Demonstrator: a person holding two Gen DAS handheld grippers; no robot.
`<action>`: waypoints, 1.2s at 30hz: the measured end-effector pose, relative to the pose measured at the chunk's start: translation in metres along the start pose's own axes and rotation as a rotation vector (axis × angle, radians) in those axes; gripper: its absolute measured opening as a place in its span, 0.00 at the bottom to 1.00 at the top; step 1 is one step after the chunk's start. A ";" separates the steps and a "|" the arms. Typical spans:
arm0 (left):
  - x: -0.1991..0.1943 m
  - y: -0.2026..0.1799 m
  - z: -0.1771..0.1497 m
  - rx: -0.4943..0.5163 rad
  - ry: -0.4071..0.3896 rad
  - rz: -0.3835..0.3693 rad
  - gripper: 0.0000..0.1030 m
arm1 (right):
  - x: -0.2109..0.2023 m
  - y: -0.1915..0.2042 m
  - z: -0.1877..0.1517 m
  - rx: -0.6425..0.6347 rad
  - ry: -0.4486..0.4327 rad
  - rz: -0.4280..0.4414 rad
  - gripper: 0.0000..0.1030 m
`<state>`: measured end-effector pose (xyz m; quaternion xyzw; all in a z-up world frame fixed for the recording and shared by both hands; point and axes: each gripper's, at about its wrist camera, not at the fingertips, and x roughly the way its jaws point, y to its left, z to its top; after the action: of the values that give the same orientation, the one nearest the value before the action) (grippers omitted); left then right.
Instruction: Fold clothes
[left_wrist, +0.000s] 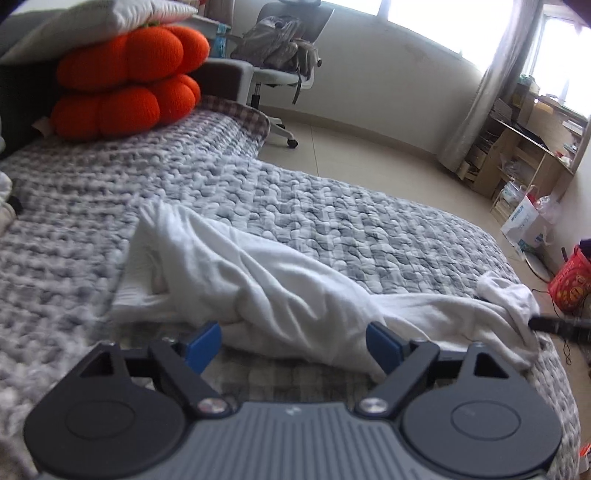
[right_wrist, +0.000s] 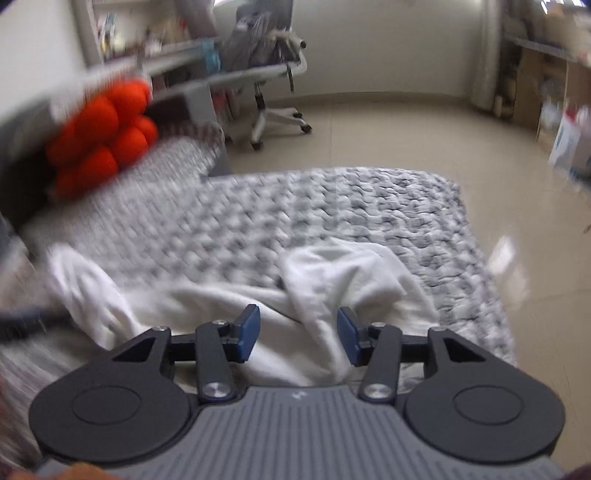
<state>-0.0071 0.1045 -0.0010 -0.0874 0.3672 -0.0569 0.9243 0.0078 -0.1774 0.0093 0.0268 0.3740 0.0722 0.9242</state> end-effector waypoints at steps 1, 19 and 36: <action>0.007 0.000 0.001 -0.002 0.002 0.004 0.84 | 0.007 0.001 -0.002 -0.015 0.022 -0.002 0.48; -0.074 0.029 0.034 -0.117 -0.289 0.003 0.07 | -0.068 -0.020 0.017 0.181 -0.348 0.055 0.06; -0.058 0.050 0.020 -0.055 -0.164 0.011 0.52 | -0.028 -0.037 0.043 0.253 -0.188 -0.035 0.07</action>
<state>-0.0337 0.1661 0.0420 -0.1151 0.2922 -0.0342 0.9488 0.0215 -0.2182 0.0556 0.1434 0.2922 0.0056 0.9455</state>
